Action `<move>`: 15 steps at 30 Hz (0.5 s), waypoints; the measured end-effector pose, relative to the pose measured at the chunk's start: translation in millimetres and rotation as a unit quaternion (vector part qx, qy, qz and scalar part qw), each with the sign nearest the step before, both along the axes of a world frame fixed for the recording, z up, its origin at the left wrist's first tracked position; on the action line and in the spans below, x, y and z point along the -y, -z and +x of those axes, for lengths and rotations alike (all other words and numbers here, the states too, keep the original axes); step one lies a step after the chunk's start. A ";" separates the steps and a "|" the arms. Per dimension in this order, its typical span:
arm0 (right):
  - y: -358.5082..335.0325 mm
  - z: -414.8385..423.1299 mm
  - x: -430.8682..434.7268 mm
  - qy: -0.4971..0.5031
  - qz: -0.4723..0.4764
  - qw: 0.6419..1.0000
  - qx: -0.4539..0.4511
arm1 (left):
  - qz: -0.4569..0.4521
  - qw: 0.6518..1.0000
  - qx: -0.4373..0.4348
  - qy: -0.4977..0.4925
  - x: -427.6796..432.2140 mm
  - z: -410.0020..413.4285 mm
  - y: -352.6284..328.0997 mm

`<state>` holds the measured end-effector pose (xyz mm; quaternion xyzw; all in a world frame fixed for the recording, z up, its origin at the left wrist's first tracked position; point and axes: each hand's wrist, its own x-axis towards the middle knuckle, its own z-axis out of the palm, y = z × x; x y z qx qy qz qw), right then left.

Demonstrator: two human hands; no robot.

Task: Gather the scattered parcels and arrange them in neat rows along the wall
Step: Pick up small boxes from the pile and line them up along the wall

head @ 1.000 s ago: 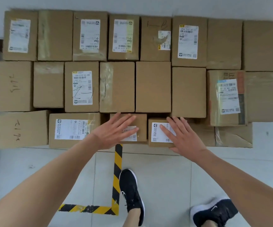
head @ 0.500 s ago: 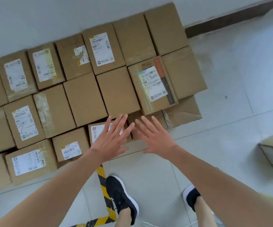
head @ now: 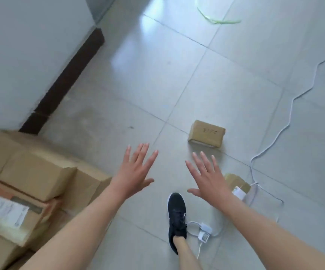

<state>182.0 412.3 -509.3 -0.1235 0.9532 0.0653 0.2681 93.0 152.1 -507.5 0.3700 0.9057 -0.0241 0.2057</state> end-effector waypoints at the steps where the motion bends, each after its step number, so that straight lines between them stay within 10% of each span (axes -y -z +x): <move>1: 2.8 14.2 -28.9 0.046 0.005 0.999 0.024 | -0.002 1.000 0.000 0.031 -34.6 -8.9 4.8; 15: 126.9 188.7 -187.2 0.487 -0.005 0.862 0.138 | -0.063 0.958 0.019 0.278 -317.0 -6.9 142.2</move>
